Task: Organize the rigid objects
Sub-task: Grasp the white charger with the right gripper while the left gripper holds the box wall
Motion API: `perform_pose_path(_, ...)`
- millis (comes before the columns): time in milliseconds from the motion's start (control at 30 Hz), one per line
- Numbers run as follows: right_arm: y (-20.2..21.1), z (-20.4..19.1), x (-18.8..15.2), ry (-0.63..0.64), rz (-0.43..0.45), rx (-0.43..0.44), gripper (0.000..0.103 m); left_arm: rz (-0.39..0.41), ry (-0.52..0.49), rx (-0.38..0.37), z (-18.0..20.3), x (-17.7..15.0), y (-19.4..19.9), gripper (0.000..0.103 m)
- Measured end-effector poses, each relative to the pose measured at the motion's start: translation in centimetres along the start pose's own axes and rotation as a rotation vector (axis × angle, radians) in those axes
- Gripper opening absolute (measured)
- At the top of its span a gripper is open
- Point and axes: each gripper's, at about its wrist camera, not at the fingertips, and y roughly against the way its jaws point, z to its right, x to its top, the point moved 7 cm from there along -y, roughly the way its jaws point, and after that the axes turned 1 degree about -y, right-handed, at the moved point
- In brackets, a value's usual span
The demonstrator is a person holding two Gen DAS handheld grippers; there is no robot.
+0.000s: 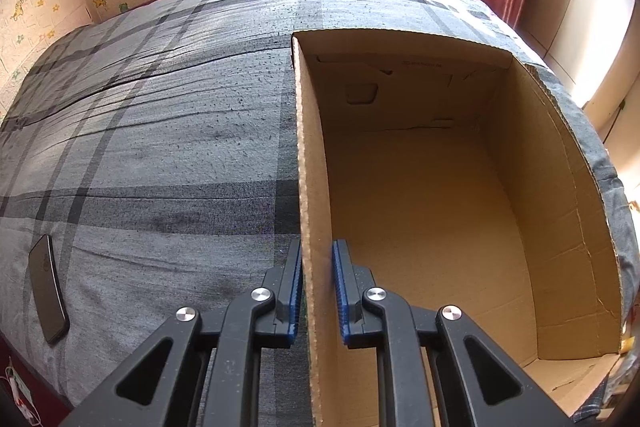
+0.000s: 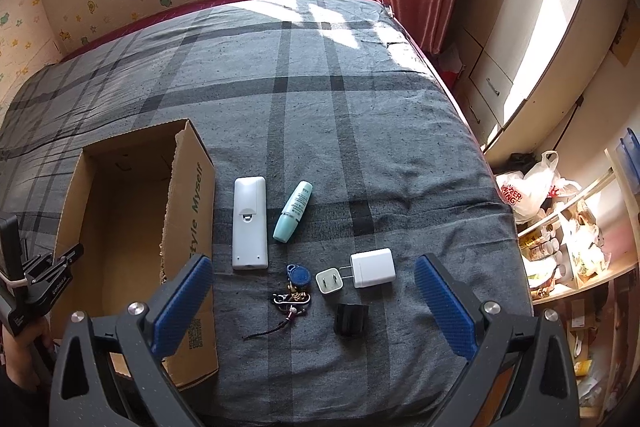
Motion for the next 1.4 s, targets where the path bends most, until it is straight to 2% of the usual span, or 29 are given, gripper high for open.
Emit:
perform_pose_path(300, -3.0, 3.0, -0.8, -0.021, 0.024, 0.000, 0.103, 0.015, 0.019, -0.022, -0.2, -0.2, 0.1, 0.016)
perform_pose_path(533, -6.8, 5.9, -1.7, -0.026, 0.006, -0.053, 0.103, 0.011, 0.012, -0.010, -0.1, -0.1, 0.1, 0.016)
perform_pose_path(700, -9.2, 6.9, -2.2, -0.030, -0.025, -0.036, 0.103, 0.013, 0.003, -0.001, 0.0, -0.2, 0.1, 0.016)
perform_pose_path(900, -12.9, 7.8, -3.3, -0.012, -0.090, -0.056, 0.101, 0.012, 0.001, 0.002, 0.0, -0.2, 0.0, 0.016)
perform_pose_path(967, -14.2, 7.9, -3.8, -0.012, -0.122, -0.047, 0.094, 0.011, 0.013, -0.009, -0.1, -0.2, 0.0, 0.016)
perform_pose_path(1067, -15.7, 8.1, -4.6, -0.019, -0.161, -0.023, 0.091, 0.009, 0.018, -0.014, -0.2, -0.2, 0.0, 0.016)
perform_pose_path(1133, -16.4, 8.0, -4.9, -0.019, -0.177, -0.007, 0.084, 0.009, 0.016, -0.012, -0.2, -0.2, 0.0, 0.016)
perform_pose_path(1300, -17.3, 7.8, -5.4, -0.004, -0.201, 0.002, 0.076, 0.007, 0.021, -0.015, -0.3, -0.2, -0.1, 0.016)
perform_pose_path(1400, -17.9, 7.6, -5.6, -0.014, -0.224, 0.032, 0.066, 0.006, 0.017, -0.011, -0.2, -0.2, -0.2, 0.016)
